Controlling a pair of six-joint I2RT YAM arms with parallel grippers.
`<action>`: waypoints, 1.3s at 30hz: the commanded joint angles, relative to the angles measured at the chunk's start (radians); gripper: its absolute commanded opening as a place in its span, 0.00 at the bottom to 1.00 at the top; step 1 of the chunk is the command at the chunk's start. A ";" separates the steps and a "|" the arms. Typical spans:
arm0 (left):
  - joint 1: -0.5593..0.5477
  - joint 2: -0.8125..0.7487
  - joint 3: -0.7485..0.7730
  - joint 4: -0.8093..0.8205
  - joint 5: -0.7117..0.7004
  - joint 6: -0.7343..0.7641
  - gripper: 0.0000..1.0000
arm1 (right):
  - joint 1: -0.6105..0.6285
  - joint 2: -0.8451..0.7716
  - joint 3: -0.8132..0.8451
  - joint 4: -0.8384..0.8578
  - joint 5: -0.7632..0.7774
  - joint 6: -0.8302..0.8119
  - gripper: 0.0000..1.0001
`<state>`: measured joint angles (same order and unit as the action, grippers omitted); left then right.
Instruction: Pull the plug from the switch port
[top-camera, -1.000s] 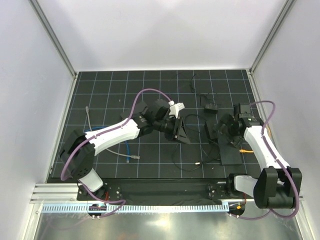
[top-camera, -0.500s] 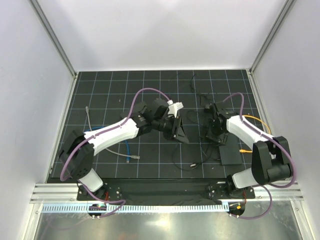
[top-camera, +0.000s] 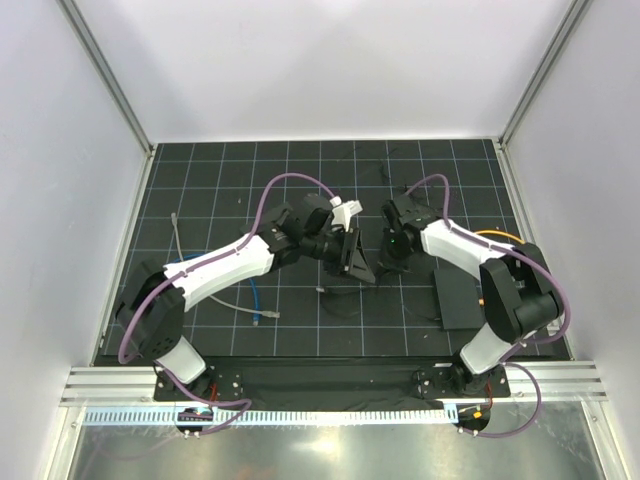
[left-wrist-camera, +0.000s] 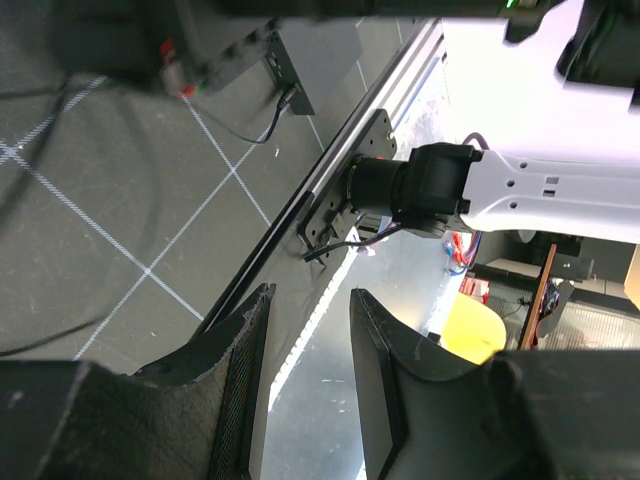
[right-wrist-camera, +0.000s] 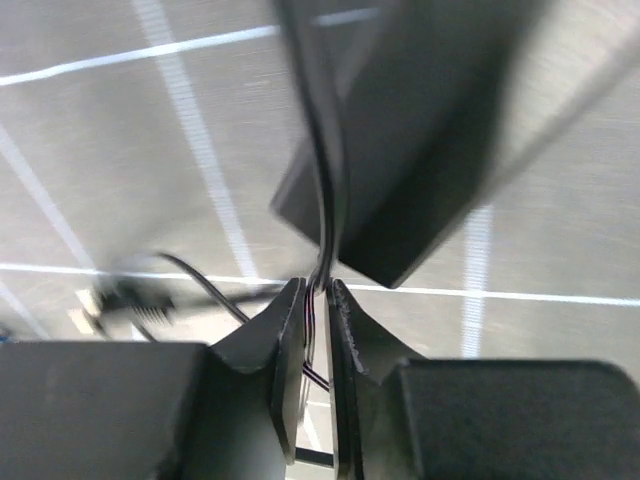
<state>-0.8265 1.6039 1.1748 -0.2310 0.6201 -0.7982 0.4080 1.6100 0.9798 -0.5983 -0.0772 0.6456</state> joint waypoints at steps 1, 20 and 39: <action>0.007 -0.058 -0.006 -0.010 -0.002 0.025 0.39 | 0.048 0.011 0.062 0.049 -0.030 0.058 0.22; -0.023 -0.053 0.058 -0.051 -0.059 0.102 0.39 | 0.020 -0.263 0.086 -0.372 0.316 0.146 0.73; -0.348 0.301 0.301 0.041 -0.342 0.494 0.42 | -0.543 -0.404 0.077 -0.534 0.160 -0.041 0.69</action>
<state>-1.1545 1.8843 1.4746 -0.2615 0.3153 -0.5003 -0.0875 1.1843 1.0256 -1.1301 0.1402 0.6788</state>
